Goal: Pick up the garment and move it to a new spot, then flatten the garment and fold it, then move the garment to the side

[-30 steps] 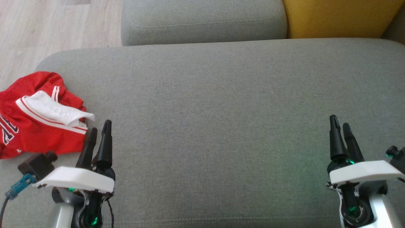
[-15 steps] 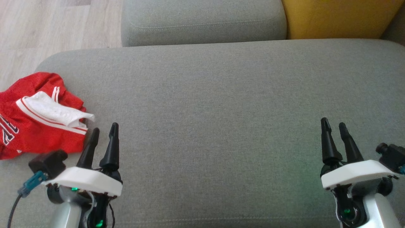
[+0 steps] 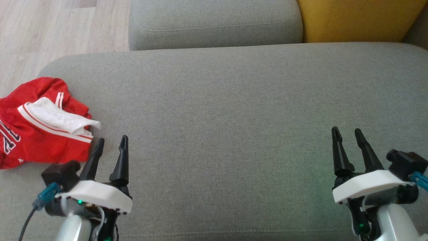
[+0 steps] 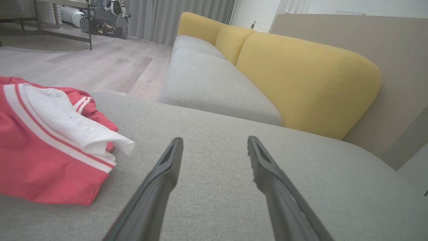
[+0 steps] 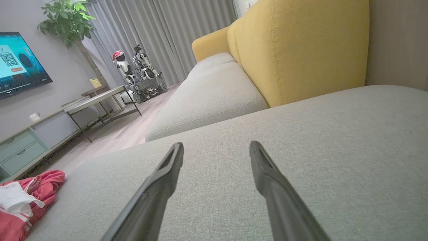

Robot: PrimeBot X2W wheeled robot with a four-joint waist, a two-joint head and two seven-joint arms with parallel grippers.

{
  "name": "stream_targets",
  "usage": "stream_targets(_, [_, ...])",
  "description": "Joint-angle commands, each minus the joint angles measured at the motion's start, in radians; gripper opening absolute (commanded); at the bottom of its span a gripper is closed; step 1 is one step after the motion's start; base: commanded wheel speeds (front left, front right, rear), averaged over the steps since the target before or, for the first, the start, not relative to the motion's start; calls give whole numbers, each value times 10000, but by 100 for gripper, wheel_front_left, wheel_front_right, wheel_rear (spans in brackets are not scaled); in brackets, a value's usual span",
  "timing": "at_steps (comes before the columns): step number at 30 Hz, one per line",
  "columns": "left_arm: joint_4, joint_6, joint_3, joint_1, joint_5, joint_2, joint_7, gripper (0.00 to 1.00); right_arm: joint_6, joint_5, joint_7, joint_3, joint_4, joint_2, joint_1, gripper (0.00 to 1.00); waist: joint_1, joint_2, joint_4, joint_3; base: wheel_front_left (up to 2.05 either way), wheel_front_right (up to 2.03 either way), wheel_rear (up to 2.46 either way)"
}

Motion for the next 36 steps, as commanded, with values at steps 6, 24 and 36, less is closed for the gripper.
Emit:
stream_targets(6, [-178, 177, 102, -464, 871, 307, -325, 100, -6, -1036, -201, 256, -478, 37, -339, 100, 0, 0, -13, -11, 0, 0, 0])
stream_targets(24, [151, 258, 21, -462, 2305, 291, -830, 100, -7, -2690, -310, 304, -560, 164, -232, 100, 0, 0, 23, -33, 0, 0, 0])
stream_targets(36, [597, 276, 72, -507, 3160, 205, -1175, 100, -7, -3490, -390, 248, -549, 186, -182, 100, 0, 0, 61, -50, 0, 0, 0])
